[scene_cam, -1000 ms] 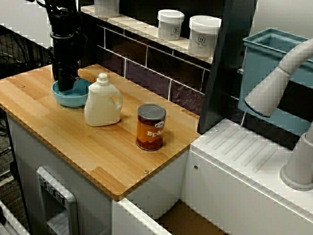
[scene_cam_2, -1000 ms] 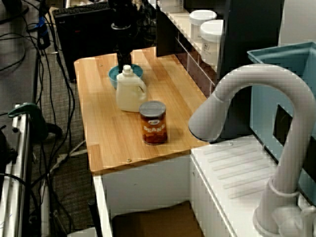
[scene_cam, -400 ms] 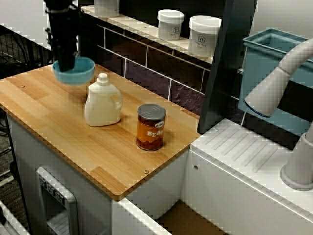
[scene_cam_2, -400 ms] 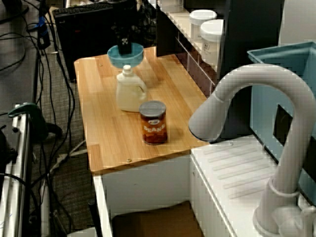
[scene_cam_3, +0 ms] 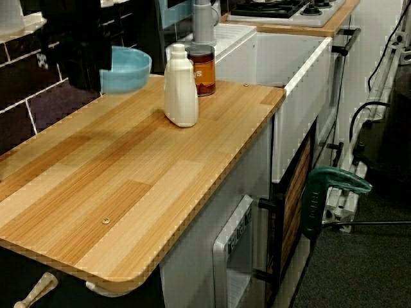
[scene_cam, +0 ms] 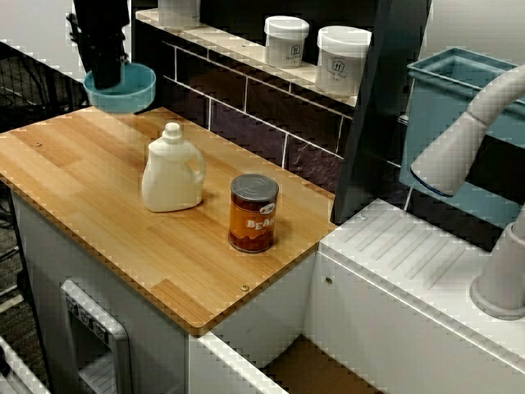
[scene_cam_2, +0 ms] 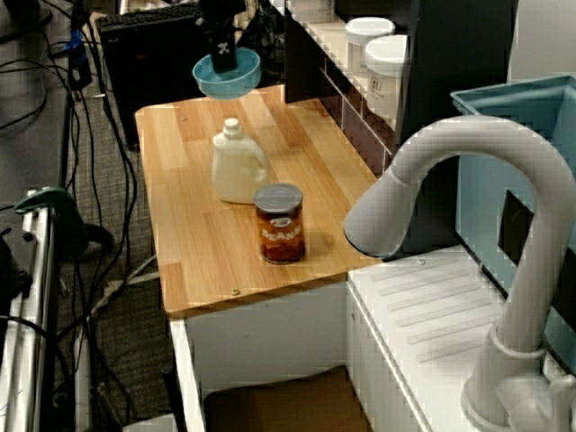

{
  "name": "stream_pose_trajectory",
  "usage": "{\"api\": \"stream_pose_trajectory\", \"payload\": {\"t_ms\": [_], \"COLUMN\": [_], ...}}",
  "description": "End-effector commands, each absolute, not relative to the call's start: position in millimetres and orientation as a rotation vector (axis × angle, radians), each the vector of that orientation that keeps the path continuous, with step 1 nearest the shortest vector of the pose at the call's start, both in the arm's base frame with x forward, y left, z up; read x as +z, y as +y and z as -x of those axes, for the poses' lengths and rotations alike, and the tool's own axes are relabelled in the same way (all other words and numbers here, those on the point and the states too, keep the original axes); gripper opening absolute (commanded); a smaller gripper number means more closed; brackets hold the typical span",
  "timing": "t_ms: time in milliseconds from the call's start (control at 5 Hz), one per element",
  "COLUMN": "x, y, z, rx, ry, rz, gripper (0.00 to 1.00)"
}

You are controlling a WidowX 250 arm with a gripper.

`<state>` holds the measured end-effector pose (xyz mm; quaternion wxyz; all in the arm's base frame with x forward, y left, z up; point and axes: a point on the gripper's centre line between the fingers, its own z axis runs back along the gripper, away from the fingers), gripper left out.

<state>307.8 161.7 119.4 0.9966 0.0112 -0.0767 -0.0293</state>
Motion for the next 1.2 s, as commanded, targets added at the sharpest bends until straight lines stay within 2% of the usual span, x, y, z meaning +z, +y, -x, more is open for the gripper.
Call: {"api": "stream_pose_trajectory", "payload": {"t_ms": [0,600,1000], "x": [160,182,186], "y": [155,114,80], "z": [-298,-303,-304], "rx": [-0.044,-0.081,-0.133], "ry": [-0.228,-0.206,-0.174], "rz": [-0.046,-0.035,-0.012], "gripper": [0.0,0.0,0.0]}}
